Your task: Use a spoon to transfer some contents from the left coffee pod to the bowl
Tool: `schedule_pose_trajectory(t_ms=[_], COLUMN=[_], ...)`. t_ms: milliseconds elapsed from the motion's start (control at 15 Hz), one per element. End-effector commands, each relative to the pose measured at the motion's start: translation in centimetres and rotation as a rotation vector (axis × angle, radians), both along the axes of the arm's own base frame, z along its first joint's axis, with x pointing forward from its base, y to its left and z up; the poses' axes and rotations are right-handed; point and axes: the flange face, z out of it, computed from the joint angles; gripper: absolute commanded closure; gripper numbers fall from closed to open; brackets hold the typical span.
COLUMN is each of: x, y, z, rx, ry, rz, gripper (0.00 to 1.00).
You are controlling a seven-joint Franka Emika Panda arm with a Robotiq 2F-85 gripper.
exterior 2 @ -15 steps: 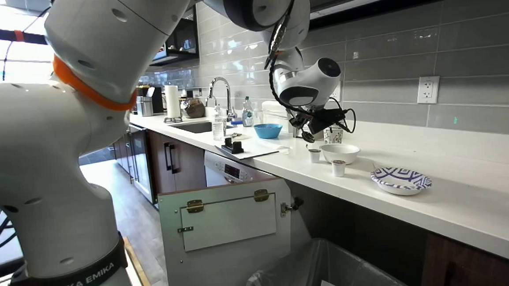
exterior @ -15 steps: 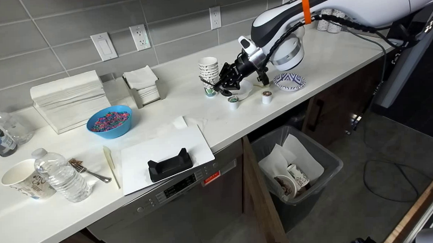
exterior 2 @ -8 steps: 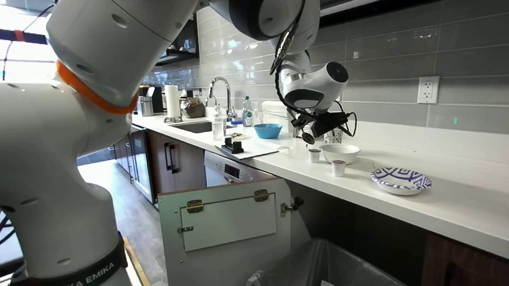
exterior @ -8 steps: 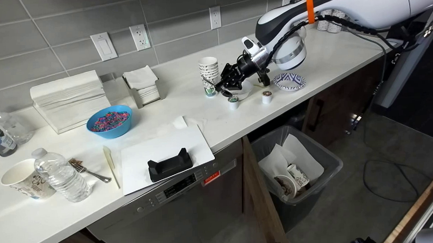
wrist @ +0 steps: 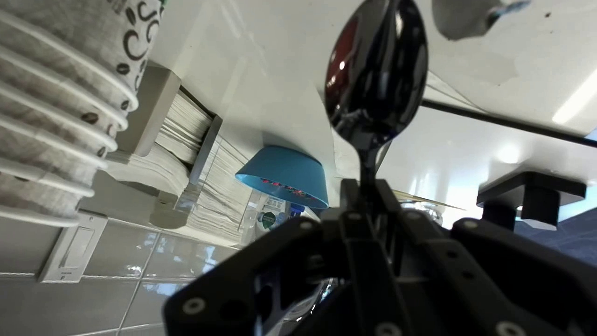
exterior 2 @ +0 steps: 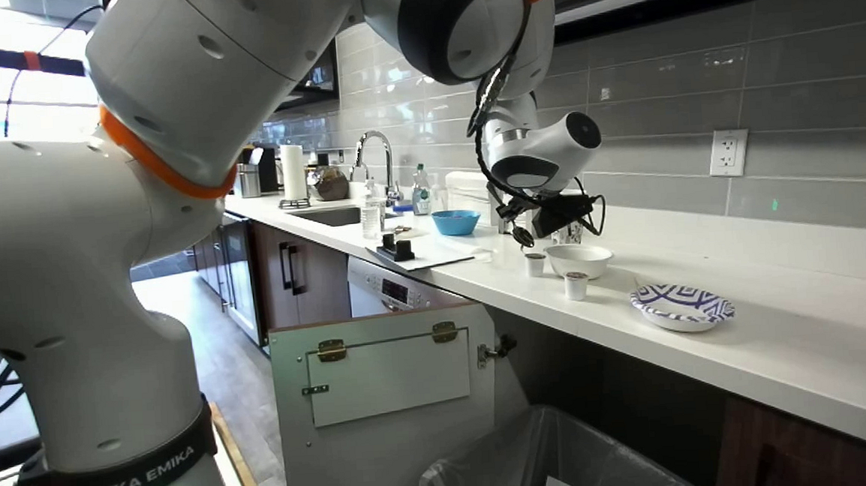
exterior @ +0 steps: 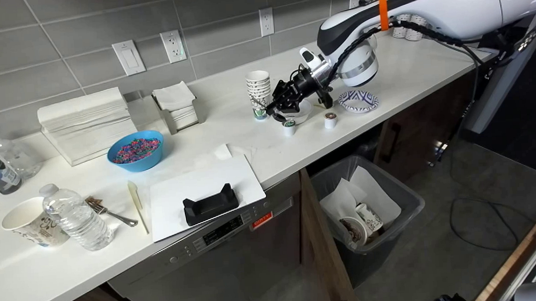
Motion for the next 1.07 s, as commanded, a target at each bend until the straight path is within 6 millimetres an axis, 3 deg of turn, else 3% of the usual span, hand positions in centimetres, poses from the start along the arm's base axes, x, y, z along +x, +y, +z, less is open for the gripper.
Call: schedule_pose_trajectory(t_ms=[0,1000], x=[0.72,1.38], y=[-0.41,-1.08], z=[-0.2,-1.04], rx=[0.023,0.013], ry=[-0.019,0.004], rz=[0.044,0.052], gripper=[0.98,0.98])
